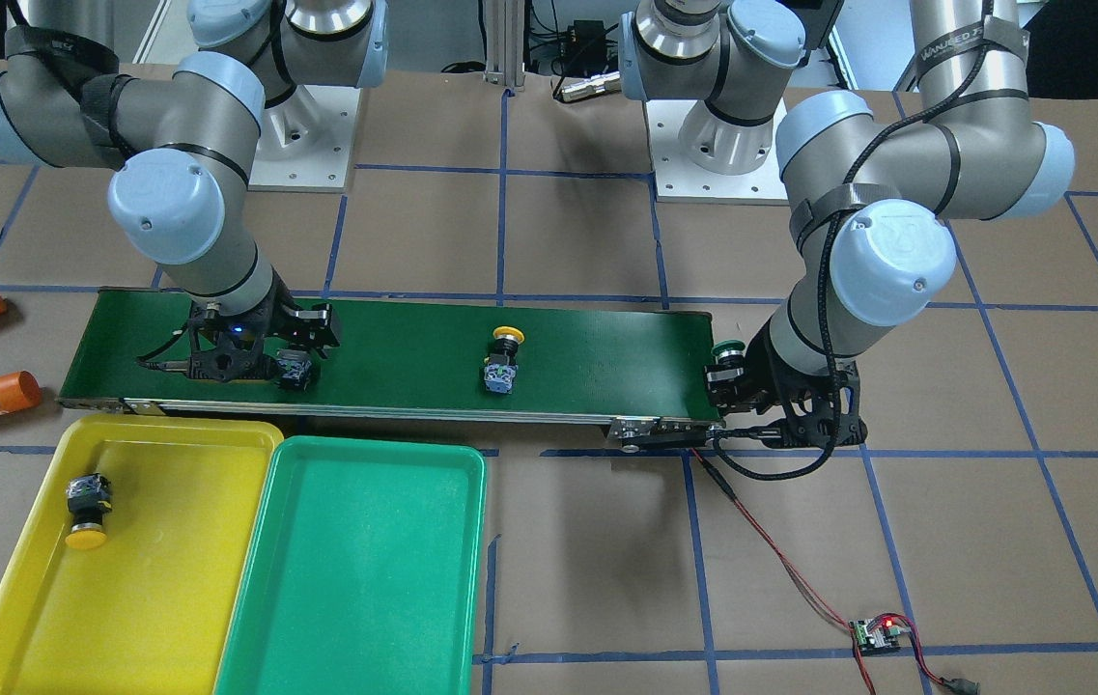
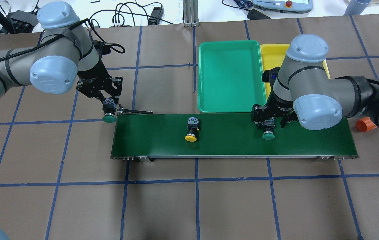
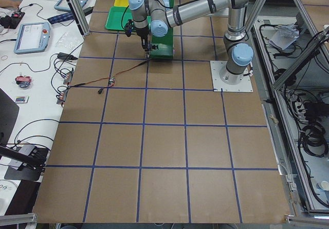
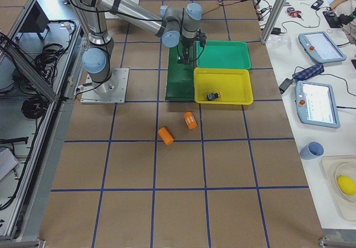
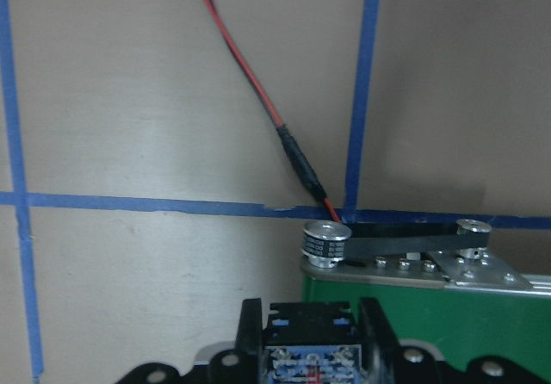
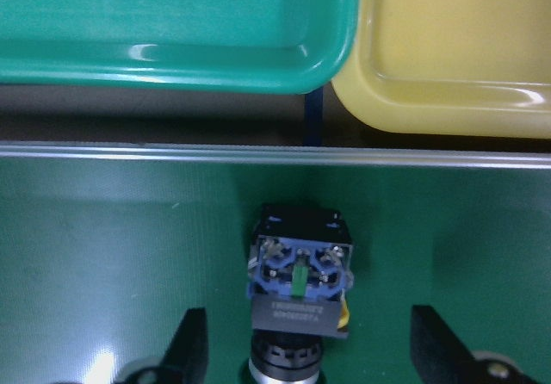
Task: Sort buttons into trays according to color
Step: 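Carry green button into green tray with right gripper while left gripper places one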
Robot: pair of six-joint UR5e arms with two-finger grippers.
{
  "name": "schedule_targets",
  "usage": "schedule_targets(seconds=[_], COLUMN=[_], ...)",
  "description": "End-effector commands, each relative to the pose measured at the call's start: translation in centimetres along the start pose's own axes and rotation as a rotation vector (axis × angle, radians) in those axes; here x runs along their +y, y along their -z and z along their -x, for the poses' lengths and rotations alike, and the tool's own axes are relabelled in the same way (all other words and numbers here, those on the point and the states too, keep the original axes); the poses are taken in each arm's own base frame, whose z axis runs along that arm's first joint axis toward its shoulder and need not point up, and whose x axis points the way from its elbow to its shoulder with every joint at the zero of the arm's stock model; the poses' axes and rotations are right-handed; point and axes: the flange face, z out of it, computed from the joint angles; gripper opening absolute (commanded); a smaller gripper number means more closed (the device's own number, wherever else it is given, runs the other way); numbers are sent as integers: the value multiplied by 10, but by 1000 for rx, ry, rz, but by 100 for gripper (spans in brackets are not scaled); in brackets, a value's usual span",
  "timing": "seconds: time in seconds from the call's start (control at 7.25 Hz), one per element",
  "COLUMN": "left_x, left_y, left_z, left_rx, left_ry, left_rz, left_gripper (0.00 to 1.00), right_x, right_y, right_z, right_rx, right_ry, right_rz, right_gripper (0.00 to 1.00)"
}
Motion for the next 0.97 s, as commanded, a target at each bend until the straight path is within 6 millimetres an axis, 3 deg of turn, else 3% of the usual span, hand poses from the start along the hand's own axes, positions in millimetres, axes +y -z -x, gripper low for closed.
schedule_targets(seconds=[0.0,0.14,0.41,0.55,0.69,0.83], left_x=[12,24,23,23,28,30], left_y=[-28,-36,-50,-47,-39,-38], left_z=[-7,-8,-11,-22,-30,-31], left_rx=[0,3,1,1,0,-1], left_ry=[-17,-20,-24,-44,-57,-64], left_rz=[-1,-4,-8,-40,-56,-59], left_gripper=[0,0,0,0,17,99], right_x=[0,-1,-12,-34,-65,-97], right_y=[-2,0,18,44,47,44], right_z=[-1,-1,0,1,0,3], right_rx=[4,4,1,-1,-1,-4], right_ry=[-2,-2,-4,2,3,8], right_rz=[7,0,-42,-96,-101,-112], right_gripper=[30,17,16,17,18,18])
